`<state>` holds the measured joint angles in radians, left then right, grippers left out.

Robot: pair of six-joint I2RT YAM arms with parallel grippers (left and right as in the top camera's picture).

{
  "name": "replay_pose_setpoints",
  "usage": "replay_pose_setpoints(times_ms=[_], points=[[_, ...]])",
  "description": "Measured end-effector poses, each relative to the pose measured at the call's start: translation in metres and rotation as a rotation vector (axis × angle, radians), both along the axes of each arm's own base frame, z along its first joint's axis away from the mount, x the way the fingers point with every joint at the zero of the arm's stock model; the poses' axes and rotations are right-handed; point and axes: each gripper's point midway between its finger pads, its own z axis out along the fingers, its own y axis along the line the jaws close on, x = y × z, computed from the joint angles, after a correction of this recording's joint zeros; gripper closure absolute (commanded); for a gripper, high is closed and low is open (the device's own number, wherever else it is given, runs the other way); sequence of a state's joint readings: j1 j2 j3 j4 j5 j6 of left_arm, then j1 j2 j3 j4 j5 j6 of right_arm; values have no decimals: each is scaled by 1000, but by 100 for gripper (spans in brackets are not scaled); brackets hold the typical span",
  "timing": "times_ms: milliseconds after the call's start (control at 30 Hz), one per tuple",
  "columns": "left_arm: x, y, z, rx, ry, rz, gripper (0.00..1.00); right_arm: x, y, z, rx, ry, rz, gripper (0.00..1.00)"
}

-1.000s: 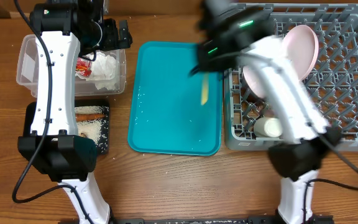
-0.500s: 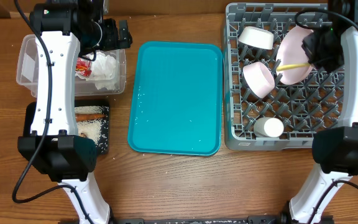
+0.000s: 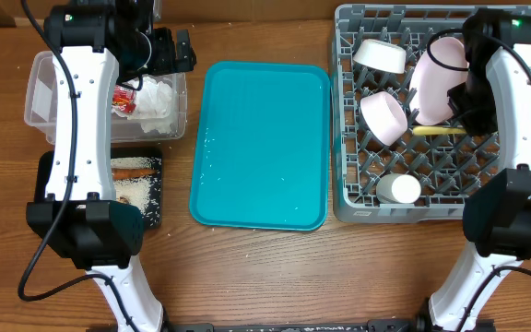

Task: Sort waste into correct bins and load items into the dishwasher
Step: 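Lift the spoon and carry it right into the dish rack, then open the right gripper and withdraw it from the dish rack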

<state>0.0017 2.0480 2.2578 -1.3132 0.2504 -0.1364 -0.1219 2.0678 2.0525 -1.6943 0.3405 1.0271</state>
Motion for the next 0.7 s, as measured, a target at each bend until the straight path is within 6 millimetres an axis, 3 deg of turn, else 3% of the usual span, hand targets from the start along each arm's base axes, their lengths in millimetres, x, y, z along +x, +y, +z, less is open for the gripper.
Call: replay_pose_setpoints(times_ms=[300,400,533,700], points=[[0,0,0,0,0,0,0,-1,-5,3,-20,30,92,0],[0,0,0,0,0,0,0,-4,-5,18,-25,-5,120,0],[0,0,0,0,0,0,0,-23,4,81,-30,-156,241,0],[0,0,0,0,0,0,0,-73,32,169,-14,-418,457,0]])
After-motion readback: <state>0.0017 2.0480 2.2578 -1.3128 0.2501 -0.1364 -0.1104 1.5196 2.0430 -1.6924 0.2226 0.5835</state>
